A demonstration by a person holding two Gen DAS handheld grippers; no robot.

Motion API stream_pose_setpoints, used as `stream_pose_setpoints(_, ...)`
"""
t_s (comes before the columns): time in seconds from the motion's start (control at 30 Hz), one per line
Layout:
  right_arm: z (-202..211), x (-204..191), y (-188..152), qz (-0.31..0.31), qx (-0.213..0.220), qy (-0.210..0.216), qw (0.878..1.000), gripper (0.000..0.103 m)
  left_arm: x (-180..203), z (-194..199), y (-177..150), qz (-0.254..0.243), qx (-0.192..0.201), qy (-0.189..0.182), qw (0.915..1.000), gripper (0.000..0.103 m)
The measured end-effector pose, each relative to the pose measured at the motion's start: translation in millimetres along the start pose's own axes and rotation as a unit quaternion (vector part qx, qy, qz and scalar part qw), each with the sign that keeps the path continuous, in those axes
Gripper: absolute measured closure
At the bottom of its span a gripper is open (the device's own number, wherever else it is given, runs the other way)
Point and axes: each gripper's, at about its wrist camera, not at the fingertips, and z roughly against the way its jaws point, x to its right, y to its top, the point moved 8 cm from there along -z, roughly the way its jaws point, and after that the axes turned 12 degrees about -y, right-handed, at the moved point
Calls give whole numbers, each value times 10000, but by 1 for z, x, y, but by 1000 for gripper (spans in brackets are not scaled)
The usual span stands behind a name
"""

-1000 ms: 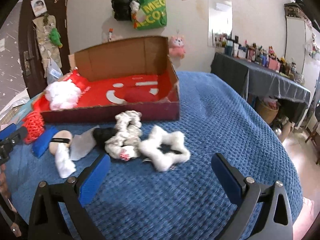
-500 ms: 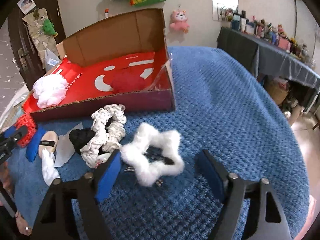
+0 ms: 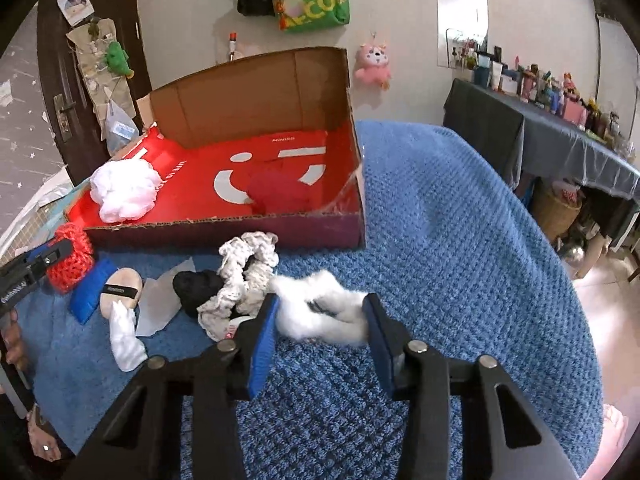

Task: Organize soft objects
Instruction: 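Grasp the red foam mesh net with the left tool while the right tool grasps the white fluffy star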

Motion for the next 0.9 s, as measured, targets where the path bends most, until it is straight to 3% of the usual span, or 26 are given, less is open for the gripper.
stream_pose_setpoints(0.57,30,-9,-10,135,313,214,9992,61,40,31,-2,-258,221,-470,9983,66)
stream_pose_setpoints(0.9,42,-46,-54,712,366,478,9956,61,77,29,-45,-528,-95,-967,9939,66)
